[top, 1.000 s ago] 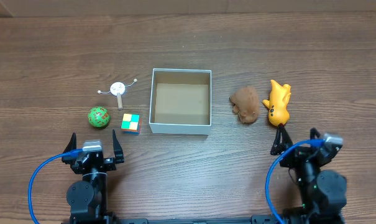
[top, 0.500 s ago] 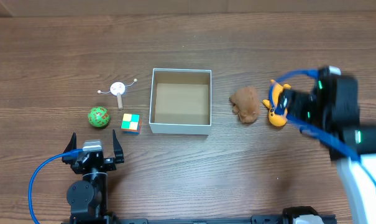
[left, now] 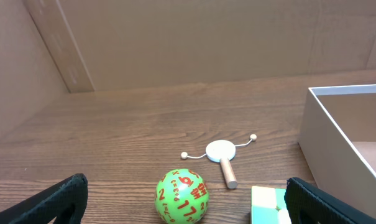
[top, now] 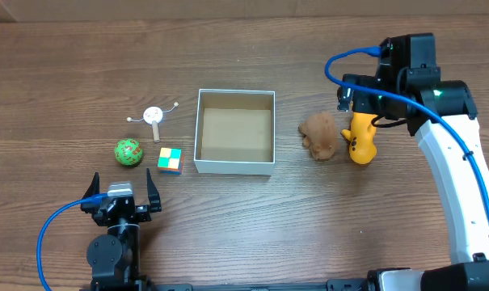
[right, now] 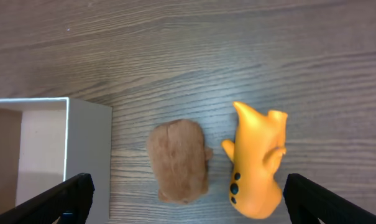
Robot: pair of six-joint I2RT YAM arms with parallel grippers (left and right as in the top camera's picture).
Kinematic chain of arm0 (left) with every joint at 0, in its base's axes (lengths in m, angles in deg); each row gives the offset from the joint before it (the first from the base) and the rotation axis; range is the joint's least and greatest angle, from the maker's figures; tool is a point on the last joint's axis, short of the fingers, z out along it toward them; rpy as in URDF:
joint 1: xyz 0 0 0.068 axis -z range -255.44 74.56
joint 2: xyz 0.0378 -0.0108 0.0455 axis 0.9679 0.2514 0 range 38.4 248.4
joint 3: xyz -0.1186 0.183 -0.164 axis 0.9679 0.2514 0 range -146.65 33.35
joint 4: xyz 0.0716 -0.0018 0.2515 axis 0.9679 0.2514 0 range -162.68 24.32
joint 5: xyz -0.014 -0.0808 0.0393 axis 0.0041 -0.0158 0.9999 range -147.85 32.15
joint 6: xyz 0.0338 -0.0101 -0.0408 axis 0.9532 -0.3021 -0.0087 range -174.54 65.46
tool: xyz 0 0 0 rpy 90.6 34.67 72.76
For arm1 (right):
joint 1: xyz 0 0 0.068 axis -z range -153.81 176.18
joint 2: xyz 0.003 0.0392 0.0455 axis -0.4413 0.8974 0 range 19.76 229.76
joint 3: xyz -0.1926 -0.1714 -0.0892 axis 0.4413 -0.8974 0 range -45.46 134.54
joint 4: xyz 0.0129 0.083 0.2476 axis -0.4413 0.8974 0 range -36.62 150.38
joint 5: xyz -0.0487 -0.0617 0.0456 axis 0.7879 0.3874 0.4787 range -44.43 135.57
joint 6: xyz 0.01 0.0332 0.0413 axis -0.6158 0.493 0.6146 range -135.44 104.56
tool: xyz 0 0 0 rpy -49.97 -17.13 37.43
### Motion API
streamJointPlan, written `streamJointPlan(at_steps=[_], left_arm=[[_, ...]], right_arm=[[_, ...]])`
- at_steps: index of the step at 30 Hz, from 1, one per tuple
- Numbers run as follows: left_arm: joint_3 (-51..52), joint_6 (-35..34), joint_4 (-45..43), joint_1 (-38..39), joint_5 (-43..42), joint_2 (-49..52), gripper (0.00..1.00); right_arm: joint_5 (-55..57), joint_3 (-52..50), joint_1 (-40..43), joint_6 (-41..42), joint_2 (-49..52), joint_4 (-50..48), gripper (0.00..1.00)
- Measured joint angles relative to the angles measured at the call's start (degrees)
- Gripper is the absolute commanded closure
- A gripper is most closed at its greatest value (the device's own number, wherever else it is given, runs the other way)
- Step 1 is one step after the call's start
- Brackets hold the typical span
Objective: Pack container
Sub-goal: 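Reach the right gripper over the brown plush hamster and grasp it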
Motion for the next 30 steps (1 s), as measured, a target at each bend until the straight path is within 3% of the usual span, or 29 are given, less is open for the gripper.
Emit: streamJointPlan(at_steps=[8,16,30], left_arm=[[0.0,0.0,0.0,0.0,0.0,0.0,0.0],[0.0,0.0,0.0,0.0,0.0,0.0,0.0],[0.0,0.0,0.0,0.0,0.0,0.0,0.0]], right_arm=[[0.2,0.1,-4.2,-2.6,5.3,0.3,0.04],[5.1,0.1,-9.8,-2.0,15.7,2.0,0.0],[7.9,-0.2,-9.6,-0.3,19.6,2.2,0.01]])
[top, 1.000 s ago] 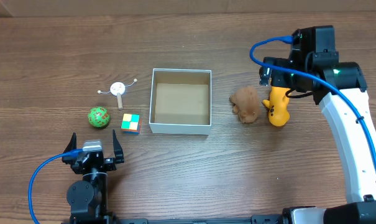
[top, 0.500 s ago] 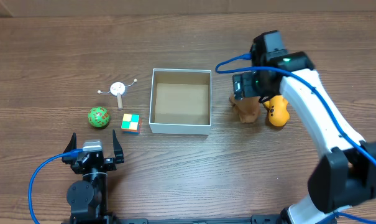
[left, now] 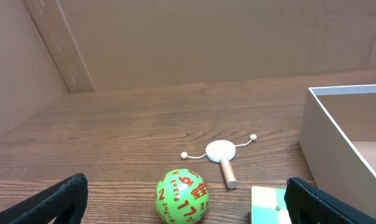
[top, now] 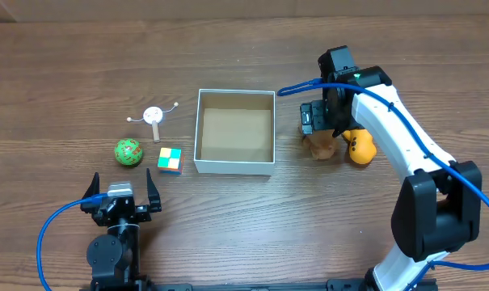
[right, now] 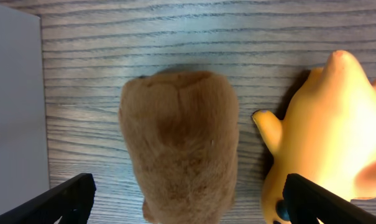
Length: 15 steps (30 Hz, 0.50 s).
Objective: Pack container
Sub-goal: 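Reach the right gripper over the brown plush hamster and grasp it, then lift the hamster and carry it left into the white box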
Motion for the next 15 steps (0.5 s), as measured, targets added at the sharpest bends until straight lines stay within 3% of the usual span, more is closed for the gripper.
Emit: streamJointPlan(at_steps=[3,6,8,11,15], left_arm=[[0.0,0.0,0.0,0.0,0.0,0.0,0.0],[0.0,0.0,0.0,0.0,0.0,0.0,0.0],[0.0,0.0,0.0,0.0,0.0,0.0,0.0],[0.0,0.0,0.0,0.0,0.0,0.0,0.0],[0.0,0.0,0.0,0.0,0.0,0.0,0.0]], right_arm=[[0.0,-2.5,0.0,0.0,0.1,-2.3,0.04],[-0.2,-5.7,0.0,-0.8,0.3,-5.3,0.14],[-0.7,-7.6,0.0,-1.7,0.4,-6.0,0.31],[-1.2,-8.6,0.0,-3.0,0.5,-6.4,0.68],[-1.6,-8.6,0.0,-3.5,0.5,-7.2,0.76]])
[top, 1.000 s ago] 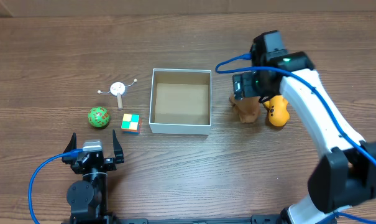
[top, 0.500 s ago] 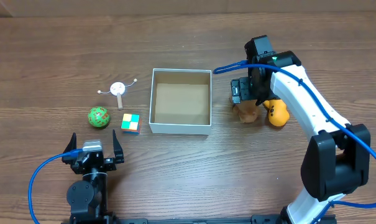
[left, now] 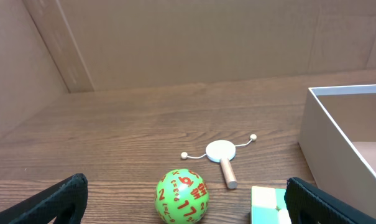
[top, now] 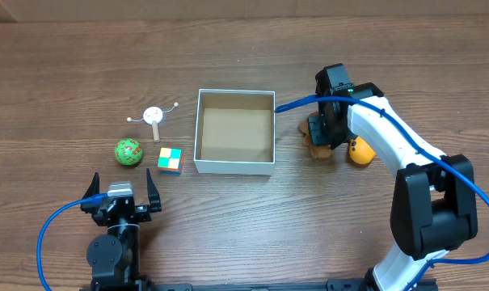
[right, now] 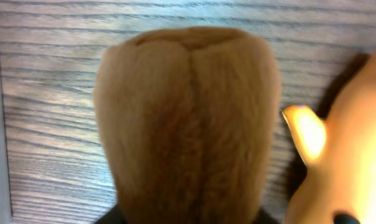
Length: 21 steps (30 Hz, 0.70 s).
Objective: Pack container
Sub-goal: 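Lift the hamster and carry it left into the white box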
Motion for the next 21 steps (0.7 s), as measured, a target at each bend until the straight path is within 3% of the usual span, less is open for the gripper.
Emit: streamJointPlan(at_steps=[6,15,21], left_arm=[[0.0,0.0,0.0,0.0,0.0,0.0,0.0],[0.0,0.0,0.0,0.0,0.0,0.0,0.0],[0.0,0.0,0.0,0.0,0.0,0.0,0.0]], right_arm=[[0.0,4.5,0.0,-0.5,0.2,7.9,0.84],[-0.6,31.4,-2.3,2.8,0.6,26.9,0.88],[-2.4,39.3,-9.5,10.1,0.6,29.7,0.88]])
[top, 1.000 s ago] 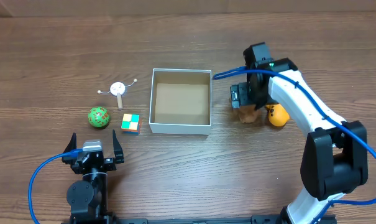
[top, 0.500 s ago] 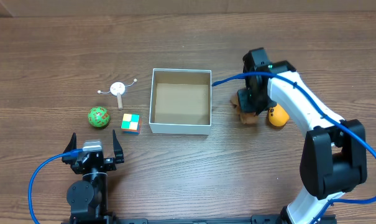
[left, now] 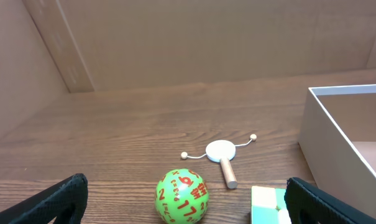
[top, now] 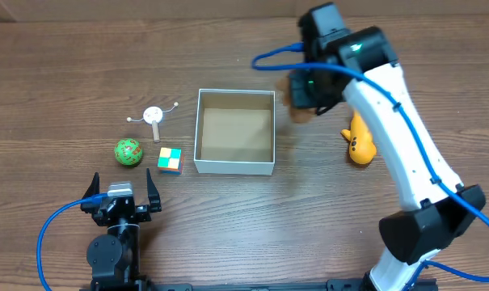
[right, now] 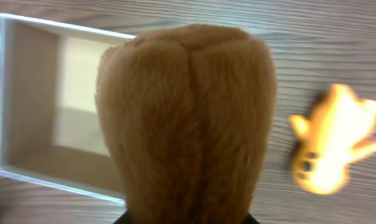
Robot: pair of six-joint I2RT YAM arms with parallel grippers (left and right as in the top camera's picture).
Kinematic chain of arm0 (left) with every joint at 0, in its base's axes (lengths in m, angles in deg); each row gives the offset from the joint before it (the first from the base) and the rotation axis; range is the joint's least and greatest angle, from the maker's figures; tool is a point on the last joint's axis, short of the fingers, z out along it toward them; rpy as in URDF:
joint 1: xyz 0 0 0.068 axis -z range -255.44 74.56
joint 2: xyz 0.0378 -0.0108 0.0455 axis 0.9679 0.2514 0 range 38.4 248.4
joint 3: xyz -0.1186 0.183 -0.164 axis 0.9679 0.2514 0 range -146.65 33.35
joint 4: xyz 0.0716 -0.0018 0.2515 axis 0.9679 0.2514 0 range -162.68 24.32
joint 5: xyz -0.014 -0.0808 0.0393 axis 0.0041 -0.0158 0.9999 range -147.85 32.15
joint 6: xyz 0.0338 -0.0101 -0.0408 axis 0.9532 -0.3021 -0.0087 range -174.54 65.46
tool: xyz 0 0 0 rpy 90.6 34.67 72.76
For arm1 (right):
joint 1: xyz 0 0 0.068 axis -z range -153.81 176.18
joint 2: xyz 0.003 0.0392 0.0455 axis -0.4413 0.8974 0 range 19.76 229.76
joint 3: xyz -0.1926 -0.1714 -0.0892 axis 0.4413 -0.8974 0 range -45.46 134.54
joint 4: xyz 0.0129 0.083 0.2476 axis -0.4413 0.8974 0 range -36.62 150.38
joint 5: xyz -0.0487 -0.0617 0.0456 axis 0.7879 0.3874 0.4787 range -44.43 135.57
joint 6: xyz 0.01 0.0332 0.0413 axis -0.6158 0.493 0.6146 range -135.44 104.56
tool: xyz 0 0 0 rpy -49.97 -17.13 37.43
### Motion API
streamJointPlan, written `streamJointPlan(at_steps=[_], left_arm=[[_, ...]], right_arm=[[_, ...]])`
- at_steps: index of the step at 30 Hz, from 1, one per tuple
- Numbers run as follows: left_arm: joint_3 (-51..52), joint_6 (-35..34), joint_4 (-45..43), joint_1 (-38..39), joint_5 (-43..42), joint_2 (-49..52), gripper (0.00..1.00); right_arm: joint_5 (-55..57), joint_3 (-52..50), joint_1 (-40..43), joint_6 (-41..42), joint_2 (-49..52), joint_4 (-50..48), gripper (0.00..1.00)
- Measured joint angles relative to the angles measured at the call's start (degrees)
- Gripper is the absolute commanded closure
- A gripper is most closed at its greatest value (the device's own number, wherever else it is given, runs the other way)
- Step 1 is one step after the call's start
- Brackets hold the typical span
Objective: Pack container
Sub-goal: 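Lift the hamster and carry it left into the white box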
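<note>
A white open box (top: 234,132) with a brown floor stands mid-table. My right gripper (top: 302,97) is shut on a brown plush toy (right: 186,118) and holds it in the air just right of the box's far right corner; the plush fills the right wrist view and hides the fingers. A yellow toy (top: 360,139) lies on the table to the right. Left of the box lie a green numbered ball (top: 128,152), a coloured cube (top: 170,159) and a small white rattle drum (top: 153,117). My left gripper (left: 186,208) stands open at the near left, behind the ball.
The table is bare brown wood (top: 325,218). My right arm (top: 406,145) stretches from the near right edge over the yellow toy's side. A cardboard wall (left: 194,37) backs the table in the left wrist view.
My right gripper has lifted the brown plush off the table and moved it left and back, from beside the yellow toy to near the box's right rim. The left arm has not moved.
My right gripper stood open above the plush and yellow toy. Then it was lower, straddling the plush. Then the plush filled its view on the table. Now the plush is held in the air by the box.
</note>
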Motion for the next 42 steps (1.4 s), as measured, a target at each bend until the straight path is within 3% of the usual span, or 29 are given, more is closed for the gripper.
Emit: streamJointPlan(at_steps=[12,26,42], left_arm=[[0.0,0.0,0.0,0.0,0.0,0.0,0.0],[0.0,0.0,0.0,0.0,0.0,0.0,0.0],[0.0,0.0,0.0,0.0,0.0,0.0,0.0]], right_arm=[[2.9,-6.2,-15.7,13.4,0.0,-11.2,0.86],[5.6,-18.6,-16.2,15.9,0.0,-16.4,0.81],[5.6,-21.4,-16.2,15.9,0.0,-16.4,0.8]])
